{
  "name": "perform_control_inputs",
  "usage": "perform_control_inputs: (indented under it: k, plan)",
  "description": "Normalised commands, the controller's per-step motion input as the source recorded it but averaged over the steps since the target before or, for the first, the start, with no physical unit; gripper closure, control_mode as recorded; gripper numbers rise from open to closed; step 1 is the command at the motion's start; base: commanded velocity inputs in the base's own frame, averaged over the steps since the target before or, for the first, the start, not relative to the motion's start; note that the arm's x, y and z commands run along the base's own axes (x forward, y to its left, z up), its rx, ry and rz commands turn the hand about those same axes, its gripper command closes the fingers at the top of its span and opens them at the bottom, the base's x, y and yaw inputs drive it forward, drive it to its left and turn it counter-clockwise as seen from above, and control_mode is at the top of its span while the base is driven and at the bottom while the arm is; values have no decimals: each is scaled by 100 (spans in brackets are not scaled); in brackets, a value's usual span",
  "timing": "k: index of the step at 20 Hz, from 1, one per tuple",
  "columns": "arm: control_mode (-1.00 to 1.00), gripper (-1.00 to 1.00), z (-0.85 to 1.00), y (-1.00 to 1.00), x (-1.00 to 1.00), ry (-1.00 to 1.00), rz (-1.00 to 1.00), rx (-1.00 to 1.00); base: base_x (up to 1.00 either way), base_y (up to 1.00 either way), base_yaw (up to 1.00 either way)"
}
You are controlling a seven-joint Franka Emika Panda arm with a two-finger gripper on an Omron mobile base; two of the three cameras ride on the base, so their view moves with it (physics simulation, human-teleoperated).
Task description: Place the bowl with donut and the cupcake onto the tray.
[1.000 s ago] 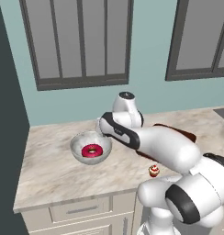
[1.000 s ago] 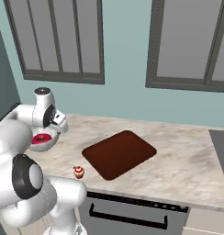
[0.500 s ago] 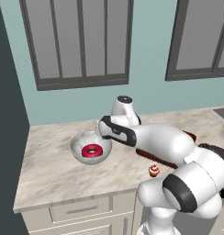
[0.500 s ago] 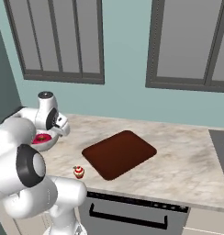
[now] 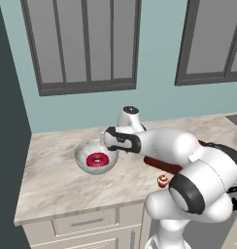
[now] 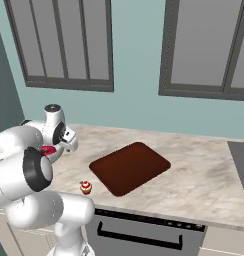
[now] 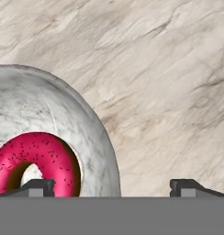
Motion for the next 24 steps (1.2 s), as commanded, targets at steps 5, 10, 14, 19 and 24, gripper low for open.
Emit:
perform_control_inputs:
  k: [5, 10, 14, 19, 24]
  plan:
    - [-100, -100, -18, 0, 3, 0, 0, 0, 0, 0, 0]
    - [-100, -100, -18, 1, 0, 1, 0, 0, 0, 0, 0]
    - [-100, -100, -16, 0, 0, 0, 0, 0, 0, 0, 0]
    - [-100, 100, -8, 2, 0, 1, 0, 0, 0, 0, 0]
    - [-100, 100, 0, 0, 0, 0, 0, 0, 0, 0, 0]
